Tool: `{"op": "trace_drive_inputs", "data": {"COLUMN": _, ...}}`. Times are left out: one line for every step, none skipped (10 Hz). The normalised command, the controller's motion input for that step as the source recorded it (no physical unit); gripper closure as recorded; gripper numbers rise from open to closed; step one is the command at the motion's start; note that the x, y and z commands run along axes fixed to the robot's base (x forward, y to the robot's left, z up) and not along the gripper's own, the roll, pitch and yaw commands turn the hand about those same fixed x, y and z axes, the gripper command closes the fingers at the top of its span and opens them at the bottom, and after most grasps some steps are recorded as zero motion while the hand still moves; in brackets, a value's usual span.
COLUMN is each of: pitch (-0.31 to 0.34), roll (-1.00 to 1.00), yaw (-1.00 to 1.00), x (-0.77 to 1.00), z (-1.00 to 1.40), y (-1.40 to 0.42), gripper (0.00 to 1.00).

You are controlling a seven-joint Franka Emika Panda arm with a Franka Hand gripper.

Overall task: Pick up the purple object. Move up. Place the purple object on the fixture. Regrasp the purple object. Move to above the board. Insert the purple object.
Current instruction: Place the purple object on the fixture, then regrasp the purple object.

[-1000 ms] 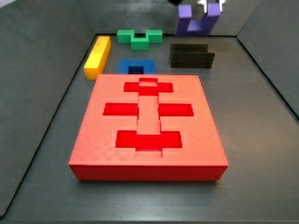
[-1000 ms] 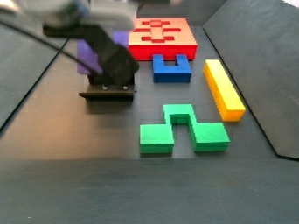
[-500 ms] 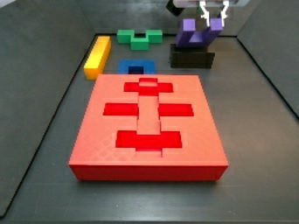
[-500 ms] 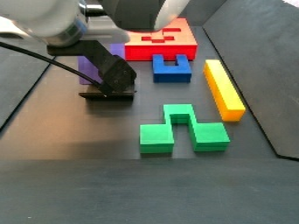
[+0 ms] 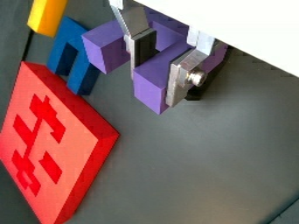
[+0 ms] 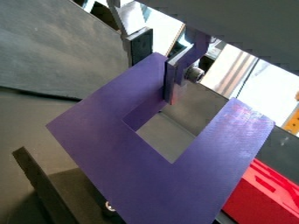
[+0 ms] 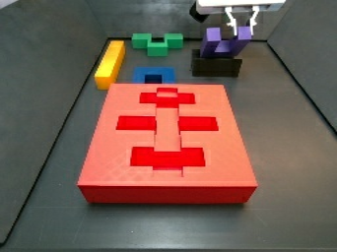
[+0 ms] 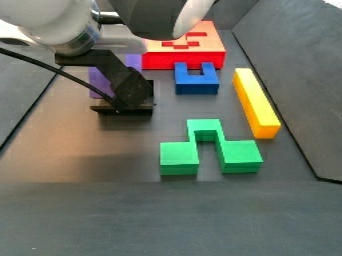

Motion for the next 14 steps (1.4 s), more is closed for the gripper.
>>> {"op": "trace_drive_inputs", "data": {"pitch": -0.043, "roll": 0.24, "yaw": 0.00, "x": -0.15, "z": -0.21, "y": 0.03, "gripper": 1.00}}
{"op": "trace_drive_inputs", "data": {"pitch": 0.000, "roll": 0.25, "yaw": 0.00, "x": -0.31, "z": -0.15, "y": 0.04, "gripper": 1.00}}
{"op": "trace_drive_inputs", "data": {"pitch": 0.000, "roll": 0.26, "yaw": 0.00, "x": -0.27, "z": -0.16, "y": 0.01, "gripper": 1.00}}
{"op": "trace_drive_inputs", "data": {"pitch": 0.089, "roll": 0.37, "yaw": 0.02, "x": -0.17, "z": -0.28, "y": 0.00, "gripper": 1.00}}
{"op": "trace_drive_inputs", "data": {"pitch": 0.106, "roll": 0.29, "yaw": 0.01, "x": -0.05, "z": -0.23, "y": 0.00, "gripper": 1.00}}
{"op": "trace_drive_inputs", "data": {"pitch": 0.034, "roll": 0.19, "yaw": 0.00, "x": 0.00, "z": -0.13, "y": -0.03, "gripper": 1.00}}
{"op": "trace_drive_inputs", "data": {"pitch": -0.026, "roll": 0.00, "yaw": 0.00, "x": -0.03, "z": 0.00, "y": 0.00, "gripper": 1.00}}
{"op": "trace_drive_inputs", "data": {"pitch": 0.000, "roll": 0.00, "yaw": 0.00, "x": 0.00, "z": 0.00, "y": 0.00, "gripper": 1.00}}
{"op": "trace_drive_inputs", "data": {"pitch": 0.000, "roll": 0.00, "yaw": 0.00, "x": 0.00, "z": 0.00, "y": 0.00, "gripper": 0.00}}
{"op": "trace_drive_inputs", "data": {"pitch": 0.040, "roll": 0.01, "yaw": 0.00, "x": 0.10, "z": -0.01, "y": 0.00, "gripper": 0.00}}
{"op": "trace_drive_inputs", "data": {"pitch": 0.037, "roll": 0.02, "yaw": 0.00, "x": 0.08, "z": 0.00, "y": 0.00, "gripper": 0.00}}
{"op": "trace_drive_inputs", "data": {"pitch": 0.000, "roll": 0.04, "yaw": 0.00, "x": 0.00, "z": 0.00, "y": -0.02, "gripper": 0.00}}
{"op": "trace_drive_inputs", "data": {"pitch": 0.069, "roll": 0.16, "yaw": 0.00, "x": 0.00, "z": 0.01, "y": -0.09, "gripper": 0.00}}
{"op": "trace_drive_inputs", "data": {"pitch": 0.000, "roll": 0.37, "yaw": 0.11, "x": -0.11, "z": 0.50, "y": -0.12, "gripper": 0.00}}
